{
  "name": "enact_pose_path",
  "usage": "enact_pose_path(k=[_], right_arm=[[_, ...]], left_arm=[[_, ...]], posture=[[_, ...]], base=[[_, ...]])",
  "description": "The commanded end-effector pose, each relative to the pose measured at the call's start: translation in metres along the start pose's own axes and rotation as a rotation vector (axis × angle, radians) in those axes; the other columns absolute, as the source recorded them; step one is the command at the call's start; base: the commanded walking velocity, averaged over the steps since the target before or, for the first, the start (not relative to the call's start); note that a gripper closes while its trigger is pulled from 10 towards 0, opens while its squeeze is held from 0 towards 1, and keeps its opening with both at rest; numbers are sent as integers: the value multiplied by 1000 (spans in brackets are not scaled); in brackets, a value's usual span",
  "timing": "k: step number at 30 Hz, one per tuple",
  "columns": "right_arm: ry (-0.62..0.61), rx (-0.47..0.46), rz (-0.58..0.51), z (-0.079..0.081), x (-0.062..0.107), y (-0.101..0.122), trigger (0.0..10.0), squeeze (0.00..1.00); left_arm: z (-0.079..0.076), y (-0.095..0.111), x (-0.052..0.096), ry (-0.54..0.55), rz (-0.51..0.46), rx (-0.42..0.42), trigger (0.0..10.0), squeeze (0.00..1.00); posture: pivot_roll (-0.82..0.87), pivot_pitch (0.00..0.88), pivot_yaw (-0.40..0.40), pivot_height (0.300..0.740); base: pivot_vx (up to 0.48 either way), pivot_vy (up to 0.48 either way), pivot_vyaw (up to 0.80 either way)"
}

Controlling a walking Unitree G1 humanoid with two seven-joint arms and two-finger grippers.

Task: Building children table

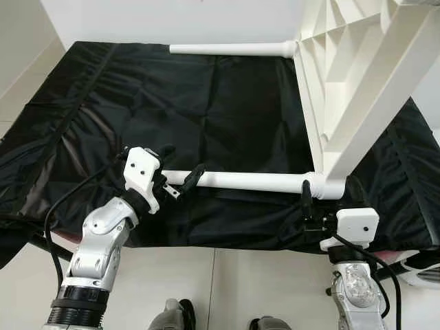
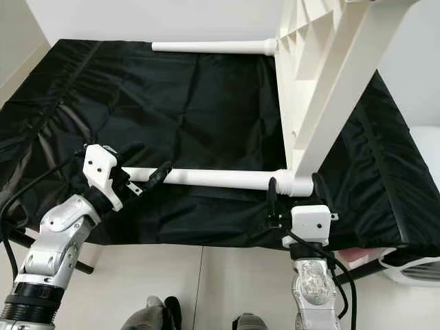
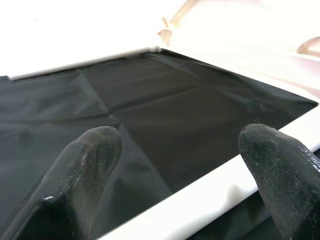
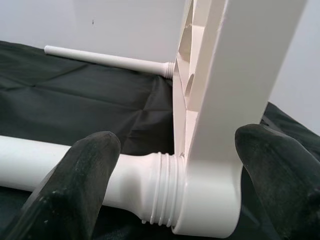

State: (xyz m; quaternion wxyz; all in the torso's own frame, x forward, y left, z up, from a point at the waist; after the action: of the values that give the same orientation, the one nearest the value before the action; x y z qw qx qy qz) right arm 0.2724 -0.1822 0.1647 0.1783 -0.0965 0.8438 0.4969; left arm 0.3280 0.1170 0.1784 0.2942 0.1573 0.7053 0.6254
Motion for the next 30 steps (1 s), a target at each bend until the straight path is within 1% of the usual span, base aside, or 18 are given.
enact_pose_path(k=[1, 2, 7, 10, 11, 13, 14, 17, 18, 19, 20, 21, 22, 24, 26, 27, 28, 30], right_arm=[[6, -4, 4, 2, -1, -3, 10000, 0], [6, -4, 4, 2, -1, -3, 10000, 0], [24, -11, -4, 6, -6, -3, 10000, 0], [37, -11, -4, 9, -7, -5, 10000, 0], [38, -8, -4, 9, -7, -6, 10000, 0], [39, -5, -4, 8, -8, -7, 10000, 0], [41, -3, -6, 8, -9, -7, 10000, 0], [42, -2, -7, 9, -9, -7, 10000, 0], [42, 1, -10, 8, -11, -8, 10000, 0], [41, 4, -12, 8, -12, -8, 10000, 0], [40, 6, -14, 7, -13, -8, 10000, 0], [39, 7, -16, 7, -14, -9, 10000, 0], [39, 7, -16, 7, -14, -9, 10000, 0], [41, 8, -20, 8, -15, -8, 10000, 0], [41, 8, -20, 8, -15, -8, 10000, 0], [41, 8, -21, 8, -16, -9, 10000, 0], [41, 8, -21, 8, -16, -9, 10000, 0], [43, 14, -24, 7, -17, -10, 10000, 0]], left_arm=[[26, -2, 9, 247, -38, -5, 10000, 0], [26, -2, 9, 247, -38, -5, 10000, 0], [35, -6, 17, 315, -50, -13, 10000, 0], [37, 11, 17, 313, -85, -91, 10000, 0], [38, 19, 15, 303, -100, -119, 10000, 0], [39, 30, 13, 282, -115, -160, 10000, 0], [39, 38, 11, 265, -122, -199, 10000, 0], [39, 42, 10, 254, -125, -224, 10000, 0], [36, 57, 6, 214, -142, -295, 10000, 0], [34, 69, 3, 182, -160, -343, 10000, 0], [31, 83, -2, 146, -177, -379, 10000, 0], [29, 91, -5, 124, -190, -401, 10000, 0], [29, 91, -5, 124, -190, -401, 10000, 0], [19, 108, -14, 59, -217, -443, 10000, 0], [19, 108, -14, 59, -217, -443, 10000, 0], [14, 117, -20, 30, -230, -477, 10000, 0], [14, 117, -20, 30, -230, -477, 10000, 0], [-2, 135, -32, -55, -257, -549, 10000, 0]], posture=[[-80, 120, 10, 740], [-80, 120, 10, 740], [-70, 116, -1, 740], [-68, 116, -2, 740], [-63, 113, -5, 740], [-60, 112, -5, 740], [-60, 112, -5, 740], [-57, 109, -5, 740], [-51, 109, -7, 740], [-47, 108, -7, 740], [-45, 108, -7, 740], [-45, 108, -7, 740], [-45, 108, -7, 740], [-41, 108, -13, 740], [-41, 108, -13, 740], [-39, 106, -16, 740], [-39, 106, -16, 740], [-44, 101, -7, 740]], base=[[0, 0, 0], [0, 0, 0], [0, 0, 0], [0, 0, 0], [0, 0, 0], [0, 0, 0], [0, 0, 0], [0, 0, 0], [0, 0, 0], [0, 0, 0], [0, 0, 0], [0, 0, 0], [0, 0, 0], [0, 0, 0], [0, 0, 0], [0, 0, 0], [0, 0, 0], [0, 0, 0]])
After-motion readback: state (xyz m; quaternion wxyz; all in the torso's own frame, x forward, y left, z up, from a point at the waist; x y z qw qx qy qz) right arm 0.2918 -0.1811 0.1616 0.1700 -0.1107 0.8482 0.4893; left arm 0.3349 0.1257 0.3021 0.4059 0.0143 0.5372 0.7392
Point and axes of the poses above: a point about 5 cm out from each wrist's last joint towards the gripper, its own x axis pointing back from the gripper into the wrist, its own y axis along the axis of the wrist's last joint, z = x × y, the point moved 5 cm from there along -x, pointing out of the wrist towards the gripper, and after that the axes turned 13 degrees about x, right-handed, at the moved point
